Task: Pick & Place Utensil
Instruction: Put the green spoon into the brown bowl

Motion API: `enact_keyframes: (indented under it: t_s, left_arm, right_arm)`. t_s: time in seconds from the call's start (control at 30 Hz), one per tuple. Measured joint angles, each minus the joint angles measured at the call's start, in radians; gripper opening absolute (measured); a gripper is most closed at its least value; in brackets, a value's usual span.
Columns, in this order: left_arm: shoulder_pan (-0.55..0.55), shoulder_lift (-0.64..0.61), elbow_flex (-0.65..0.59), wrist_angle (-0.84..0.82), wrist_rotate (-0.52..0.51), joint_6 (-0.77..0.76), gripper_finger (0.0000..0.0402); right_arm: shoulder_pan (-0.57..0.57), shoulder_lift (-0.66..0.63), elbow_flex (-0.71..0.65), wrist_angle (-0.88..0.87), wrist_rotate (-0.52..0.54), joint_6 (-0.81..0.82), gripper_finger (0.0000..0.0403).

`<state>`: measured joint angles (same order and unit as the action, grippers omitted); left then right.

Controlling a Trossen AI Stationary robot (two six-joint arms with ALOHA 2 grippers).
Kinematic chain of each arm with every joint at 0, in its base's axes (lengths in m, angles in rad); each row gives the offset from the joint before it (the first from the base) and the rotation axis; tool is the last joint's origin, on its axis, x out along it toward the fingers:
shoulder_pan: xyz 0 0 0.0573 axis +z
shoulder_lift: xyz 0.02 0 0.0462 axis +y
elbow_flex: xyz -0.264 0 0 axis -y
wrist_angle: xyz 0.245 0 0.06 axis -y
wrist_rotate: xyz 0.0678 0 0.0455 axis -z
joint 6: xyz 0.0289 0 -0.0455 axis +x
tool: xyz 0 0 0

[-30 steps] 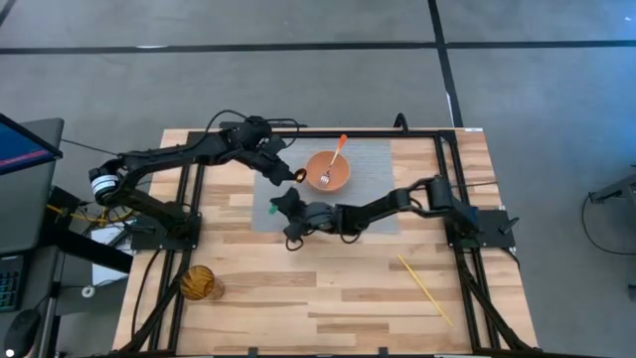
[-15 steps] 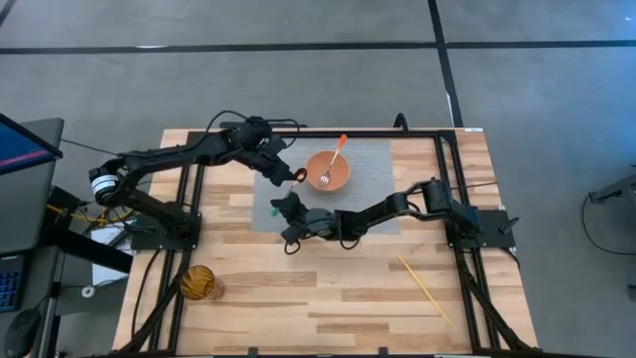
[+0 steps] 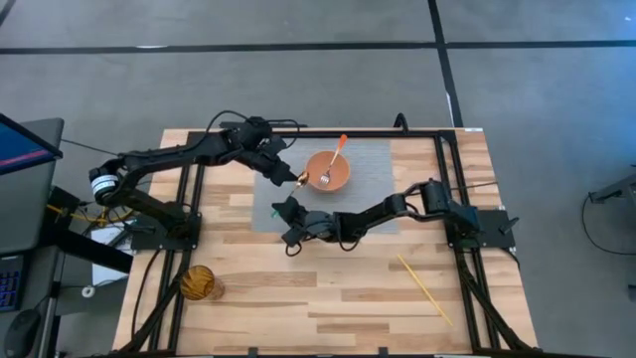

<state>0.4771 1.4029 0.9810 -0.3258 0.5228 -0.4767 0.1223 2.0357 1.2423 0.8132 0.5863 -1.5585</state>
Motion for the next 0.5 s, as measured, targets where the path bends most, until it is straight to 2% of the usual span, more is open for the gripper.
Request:
enact_keyframes:
  t_s: [0.13,0.33,0.5]
  left_arm:
    - [-0.009,0.0,0.0,0.004,-0.003,0.001,0.0099]
    - [-0.012,-0.001,0.0,0.037,-0.004,0.001,0.0103]
    - [-0.012,-0.013,0.0,0.052,-0.005,0.038,0.0104]
  right_arm:
    - [0.002,-0.002,0.001,0.014,0.074,-0.001,0.0001]
    - [0.001,-0.013,0.0,0.087,0.317,-0.011,0.0001]
    - [0.008,-0.081,-0.003,0.096,0.403,0.067,0.0001]
